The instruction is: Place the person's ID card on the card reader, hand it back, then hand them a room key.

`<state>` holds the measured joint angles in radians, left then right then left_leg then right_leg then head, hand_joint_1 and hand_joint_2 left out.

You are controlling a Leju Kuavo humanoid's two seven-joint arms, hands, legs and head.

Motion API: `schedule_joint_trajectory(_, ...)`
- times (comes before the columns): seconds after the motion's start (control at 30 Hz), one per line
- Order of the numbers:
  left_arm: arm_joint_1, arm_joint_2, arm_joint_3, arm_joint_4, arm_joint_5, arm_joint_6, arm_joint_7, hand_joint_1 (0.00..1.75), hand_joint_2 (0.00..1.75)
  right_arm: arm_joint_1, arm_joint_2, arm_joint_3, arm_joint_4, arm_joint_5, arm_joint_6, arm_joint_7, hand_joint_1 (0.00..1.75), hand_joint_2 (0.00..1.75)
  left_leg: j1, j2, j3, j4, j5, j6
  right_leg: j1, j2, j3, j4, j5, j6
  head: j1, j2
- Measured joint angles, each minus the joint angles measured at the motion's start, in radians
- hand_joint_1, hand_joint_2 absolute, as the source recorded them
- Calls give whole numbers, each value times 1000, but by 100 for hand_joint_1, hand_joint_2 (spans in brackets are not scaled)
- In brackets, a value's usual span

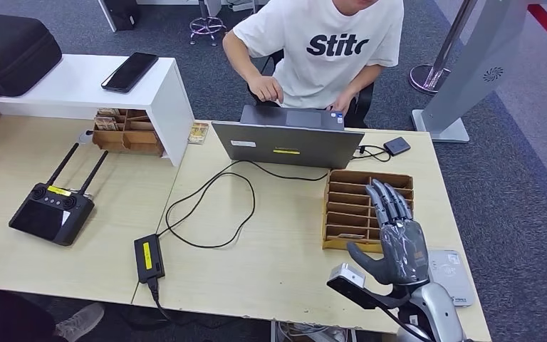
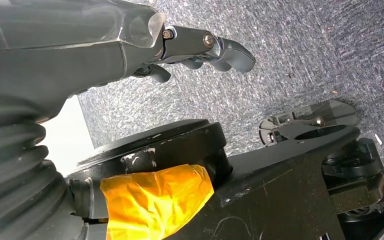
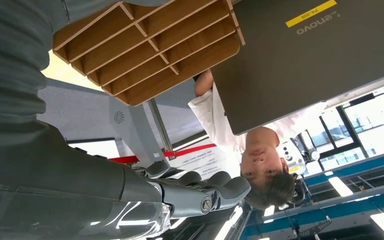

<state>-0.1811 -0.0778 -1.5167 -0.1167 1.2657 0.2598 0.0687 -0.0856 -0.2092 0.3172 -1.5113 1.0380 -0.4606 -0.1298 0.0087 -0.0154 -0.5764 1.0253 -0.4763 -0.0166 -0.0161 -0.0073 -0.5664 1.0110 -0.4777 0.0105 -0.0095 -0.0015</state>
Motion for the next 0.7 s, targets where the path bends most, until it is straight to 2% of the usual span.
schedule_joint_trajectory(0.27, 0, 0, 0, 0, -4, -1, 0, 0, 175, -8, 9, 8, 40, 5, 15, 10, 0, 175, 0, 0, 0, 0, 0, 0, 0, 0, 0, 0, 0, 0, 0, 0)
schedule_joint_trajectory(0.7, -1, 0, -1, 0, -11, -4, 2, 0, 175, -60, 19, 21, 246, 110, -23, 67, 0, 175, 0, 0, 0, 0, 0, 0, 0, 0, 0, 0, 0, 0, 0, 0)
